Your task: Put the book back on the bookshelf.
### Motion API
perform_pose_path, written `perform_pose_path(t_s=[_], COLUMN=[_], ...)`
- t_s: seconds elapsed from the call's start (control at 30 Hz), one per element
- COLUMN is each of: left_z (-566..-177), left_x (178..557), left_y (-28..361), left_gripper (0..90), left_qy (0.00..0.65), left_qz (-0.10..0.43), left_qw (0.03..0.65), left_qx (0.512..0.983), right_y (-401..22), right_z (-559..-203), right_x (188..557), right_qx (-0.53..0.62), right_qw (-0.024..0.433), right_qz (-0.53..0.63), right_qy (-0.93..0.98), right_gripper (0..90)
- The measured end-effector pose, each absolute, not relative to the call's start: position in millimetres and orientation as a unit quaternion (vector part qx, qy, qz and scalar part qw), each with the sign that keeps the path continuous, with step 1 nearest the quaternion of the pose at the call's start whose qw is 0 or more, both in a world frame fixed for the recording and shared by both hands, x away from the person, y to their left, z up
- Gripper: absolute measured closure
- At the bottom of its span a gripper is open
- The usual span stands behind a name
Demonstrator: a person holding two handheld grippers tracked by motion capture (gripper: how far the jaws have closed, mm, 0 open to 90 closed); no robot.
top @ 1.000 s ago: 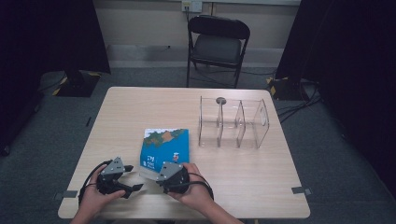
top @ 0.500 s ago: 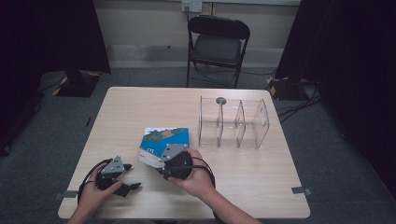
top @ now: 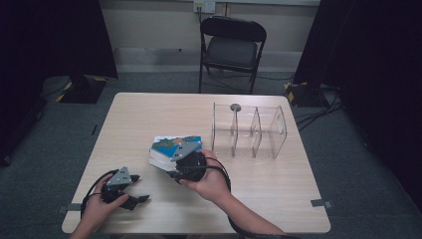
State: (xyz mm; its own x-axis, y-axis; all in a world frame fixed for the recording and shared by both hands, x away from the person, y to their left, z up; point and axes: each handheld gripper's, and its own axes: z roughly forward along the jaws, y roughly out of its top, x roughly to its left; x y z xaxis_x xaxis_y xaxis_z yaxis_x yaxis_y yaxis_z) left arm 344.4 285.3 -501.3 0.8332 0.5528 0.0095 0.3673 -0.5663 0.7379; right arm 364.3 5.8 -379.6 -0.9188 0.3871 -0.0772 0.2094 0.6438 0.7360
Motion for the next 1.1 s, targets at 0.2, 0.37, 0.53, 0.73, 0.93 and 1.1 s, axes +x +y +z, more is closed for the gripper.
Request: perform_pose_path(t_s=[0.2, 0.37, 0.53, 0.73, 0.93, 1.1], left_z=[-501.7, -501.6, -501.9, -502.0, -502.1, -501.9], left_x=[344.1, 344.2, 345.5, 346.6, 346.1, 345.7], left_y=[285.0, 285.1, 283.8, 282.6, 281.8, 281.9], left_gripper=[14.2, 14.1, 12.6, 11.6, 11.4, 11.6], left_qy=[0.264, 0.264, 0.268, 0.27, 0.273, 0.272], left_qz=[0.116, 0.118, 0.113, 0.117, 0.12, 0.12], left_qw=[0.387, 0.386, 0.386, 0.386, 0.385, 0.384], left_qx=[0.876, 0.876, 0.875, 0.874, 0.873, 0.874], right_y=[4.9, 4.8, 3.9, 2.0, -0.5, -0.1], right_z=[-370.5, -363.3, -355.0, -343.6, -333.2, -327.0], right_x=[371.3, 376.4, 379.3, 381.1, 380.2, 377.4], right_qx=[0.174, 0.176, 0.181, 0.186, 0.193, 0.191], right_qw=[0.105, 0.096, 0.086, 0.076, 0.069, 0.06], right_qz=[0.391, 0.386, 0.389, 0.387, 0.389, 0.382], right_qy=[0.898, 0.9, 0.899, 0.9, 0.898, 0.902], right_gripper=[59.6, 60.0, 60.6, 61.3, 61.6, 61.7])
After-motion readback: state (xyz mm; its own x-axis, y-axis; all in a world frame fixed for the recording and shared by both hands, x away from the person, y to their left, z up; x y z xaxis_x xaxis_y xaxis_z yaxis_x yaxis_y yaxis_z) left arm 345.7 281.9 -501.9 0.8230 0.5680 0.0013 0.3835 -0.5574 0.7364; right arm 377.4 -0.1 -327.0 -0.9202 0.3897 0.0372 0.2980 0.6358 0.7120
